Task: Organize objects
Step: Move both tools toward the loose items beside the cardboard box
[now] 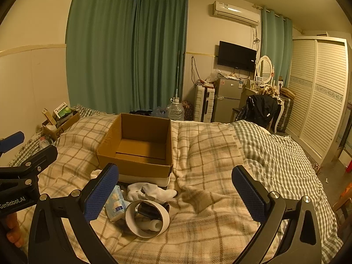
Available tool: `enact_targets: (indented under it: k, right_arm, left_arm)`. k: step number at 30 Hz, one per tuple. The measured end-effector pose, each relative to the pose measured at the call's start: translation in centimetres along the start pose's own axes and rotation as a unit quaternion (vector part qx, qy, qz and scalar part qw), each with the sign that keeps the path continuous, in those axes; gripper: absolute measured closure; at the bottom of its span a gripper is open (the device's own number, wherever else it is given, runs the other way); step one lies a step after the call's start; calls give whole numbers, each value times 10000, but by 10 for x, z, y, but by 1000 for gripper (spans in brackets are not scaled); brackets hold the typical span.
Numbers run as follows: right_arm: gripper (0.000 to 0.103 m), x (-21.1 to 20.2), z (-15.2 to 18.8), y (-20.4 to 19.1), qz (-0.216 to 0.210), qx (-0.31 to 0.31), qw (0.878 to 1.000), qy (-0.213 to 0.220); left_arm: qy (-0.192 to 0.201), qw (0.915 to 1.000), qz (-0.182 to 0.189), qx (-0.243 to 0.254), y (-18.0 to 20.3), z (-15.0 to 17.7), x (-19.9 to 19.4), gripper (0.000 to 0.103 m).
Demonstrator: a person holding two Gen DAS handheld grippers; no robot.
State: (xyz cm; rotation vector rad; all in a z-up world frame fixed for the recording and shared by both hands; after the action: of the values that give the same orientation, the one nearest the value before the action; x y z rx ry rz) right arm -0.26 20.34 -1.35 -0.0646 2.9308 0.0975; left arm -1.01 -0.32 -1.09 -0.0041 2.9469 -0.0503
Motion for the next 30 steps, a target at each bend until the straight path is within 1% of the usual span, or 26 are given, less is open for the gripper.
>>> enact_targets:
  k: [16, 30]
  right_arm:
    - [0, -1, 1, 1, -8, -1, 10000, -20]
    - [0, -3, 4, 0, -51, -23, 10000, -41]
  left_arm:
    - [-38, 10000, -22, -15, -3, 2, 0, 0]
    - [-84, 9999, 44, -37, -2, 5, 0, 0]
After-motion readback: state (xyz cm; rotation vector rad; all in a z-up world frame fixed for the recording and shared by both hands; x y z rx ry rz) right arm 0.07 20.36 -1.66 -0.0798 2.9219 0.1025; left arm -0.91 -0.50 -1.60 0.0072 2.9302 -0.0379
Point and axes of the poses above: each gripper's, at about its wrist camera, not at the fingertips, and x roughly the way its jaws point, y to its right, z to its underside, the point moved 1 cm from there along x, roughly the way its jaws point, and after that the axes turned 14 degrees about y, right-handed, at the moved point
